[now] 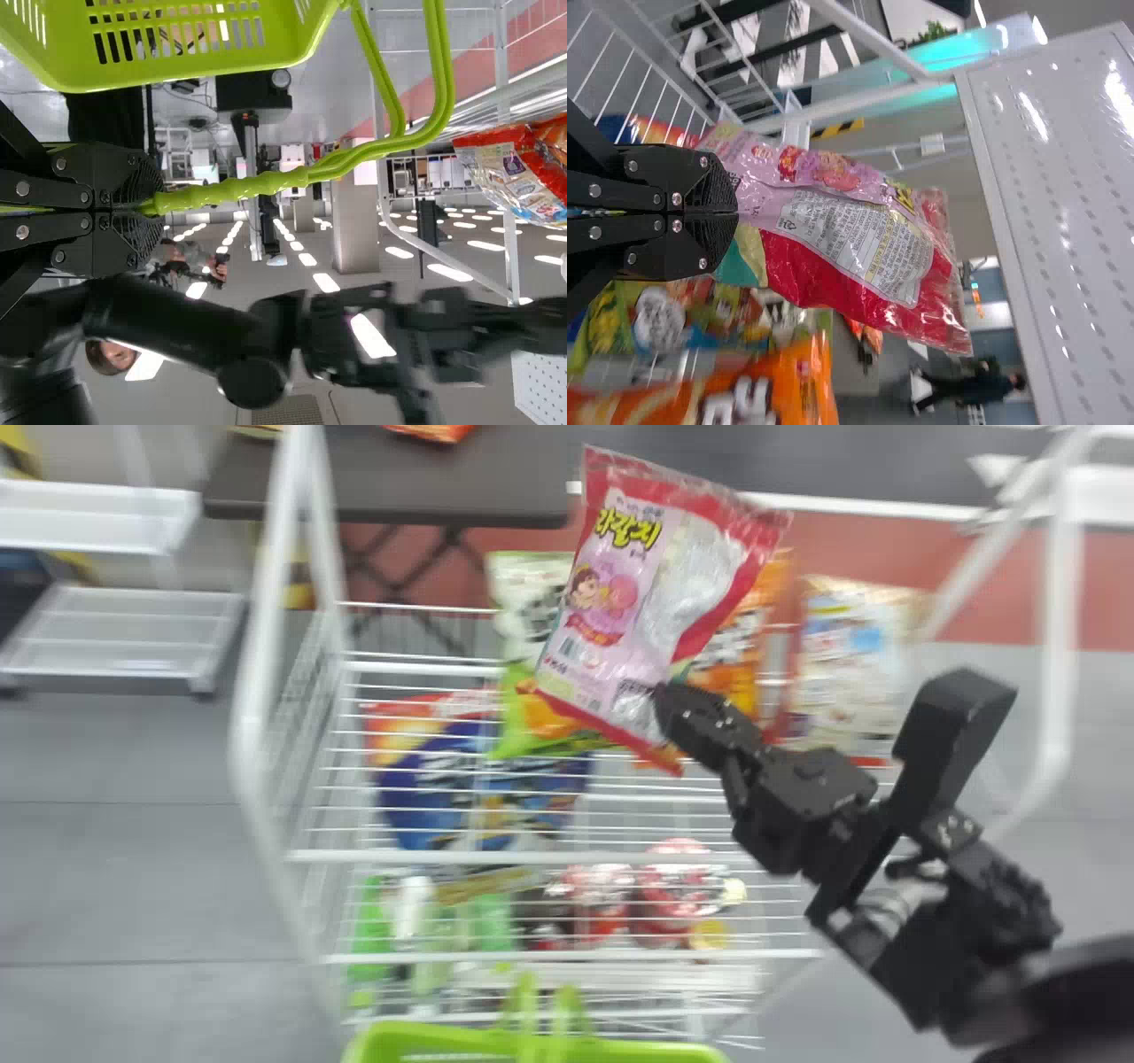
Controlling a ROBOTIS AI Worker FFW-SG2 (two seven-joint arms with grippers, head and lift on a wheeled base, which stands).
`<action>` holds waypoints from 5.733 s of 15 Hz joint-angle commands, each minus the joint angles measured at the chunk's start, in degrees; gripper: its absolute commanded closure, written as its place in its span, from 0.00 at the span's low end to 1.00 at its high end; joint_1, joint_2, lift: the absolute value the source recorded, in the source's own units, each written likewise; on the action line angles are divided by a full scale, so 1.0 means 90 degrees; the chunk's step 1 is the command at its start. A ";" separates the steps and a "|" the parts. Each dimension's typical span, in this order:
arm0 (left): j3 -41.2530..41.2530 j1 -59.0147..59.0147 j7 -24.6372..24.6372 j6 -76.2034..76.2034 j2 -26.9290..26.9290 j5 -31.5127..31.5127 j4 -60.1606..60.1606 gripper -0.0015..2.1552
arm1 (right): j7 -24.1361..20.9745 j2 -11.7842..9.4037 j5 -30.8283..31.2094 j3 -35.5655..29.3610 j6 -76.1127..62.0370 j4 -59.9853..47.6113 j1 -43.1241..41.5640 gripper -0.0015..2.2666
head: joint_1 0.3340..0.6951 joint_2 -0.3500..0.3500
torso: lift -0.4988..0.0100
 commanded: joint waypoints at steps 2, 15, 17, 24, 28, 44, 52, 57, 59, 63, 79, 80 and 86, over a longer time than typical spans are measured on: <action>0.0125 0.0009 0.0082 -0.0117 -0.0076 0.0038 -0.0120 0.52 | 0.1284 0.0766 -0.0852 -0.2253 -0.0260 -0.0602 0.1557 0.94 | 1.00 0.00 | 0.98; 0.0125 -0.0098 0.0483 -0.0996 -0.0457 -0.0069 -0.0404 0.52 | 0.4282 0.1127 0.0281 -0.2360 0.2806 0.0003 0.2387 0.94 | 1.00 0.00 | 0.98; 0.0125 -0.0098 0.0512 -0.0996 -0.0457 -0.0069 -0.0462 0.52 | 0.4291 0.0942 0.0437 -0.1843 0.2884 0.0052 0.2504 0.94 | 1.00 0.00 | 0.98; 0.0135 -0.0177 0.0541 -0.0996 -0.0457 -0.0079 -0.0452 0.51 | 0.3979 0.0756 0.1326 -0.0525 0.2845 0.0306 0.2104 0.00 | 1.00 0.00 | 0.98; 0.0125 -0.0186 0.0541 -0.0977 -0.0447 -0.0098 -0.0462 0.51 | 0.3950 0.0932 0.1140 -0.0896 0.1576 0.0287 0.1840 0.02 | 1.00 0.00 | 0.98; 0.0037 -0.0323 0.0766 -0.0879 -0.0398 -0.0128 -0.0491 0.51 | 0.3315 0.1260 0.0847 -0.2019 -0.0026 -0.0133 0.0747 0.03 | 1.00 0.00 | 0.98; 0.0028 -0.0538 0.0786 -0.0820 -0.0389 -0.0147 -0.0316 0.51 | 0.1997 0.1260 0.2351 0.0345 -0.0709 0.2503 -0.1685 0.03 | 1.00 0.05 | 0.98; 0.0047 -0.0743 0.0688 -0.0566 -0.0320 -0.0108 -0.0140 0.51 | 0.0737 0.1260 0.2507 0.1624 -0.0690 0.3998 -0.2935 0.04 | 1.00 0.29 | 0.98; 0.0086 -0.0763 0.0580 -0.0566 -0.0301 -0.0079 -0.0032 0.51 | -0.0074 0.1260 0.2634 0.1936 -0.0749 0.4232 -0.3160 0.04 | 1.00 0.34 | 0.98; 0.0203 -0.0860 0.0395 -0.0449 -0.0262 -0.0010 0.0124 0.51 | -0.1861 0.1260 0.3103 0.2581 -0.1100 0.4535 -0.3208 0.07 | 1.00 0.37 | 0.98; 0.0106 -0.0821 0.0424 -0.0352 -0.0183 0.0038 0.0046 0.51 | -0.1363 0.1260 0.2839 0.2376 -0.0241 0.3939 -0.3023 0.96 | 1.00 0.36 | 0.98; 0.0106 -0.0811 0.0424 -0.0352 -0.0183 0.0038 0.0036 0.51 | -0.1353 0.1260 0.2849 0.2395 -0.0221 0.3695 -0.2876 0.96 | 1.00 0.37 | 0.98; 0.0164 -0.0763 0.0453 -0.0352 -0.0174 0.0029 -0.0023 0.51 | -0.1177 0.0561 0.2117 0.2015 0.1634 0.0941 -0.1392 0.96 | 1.00 0.37 | 0.98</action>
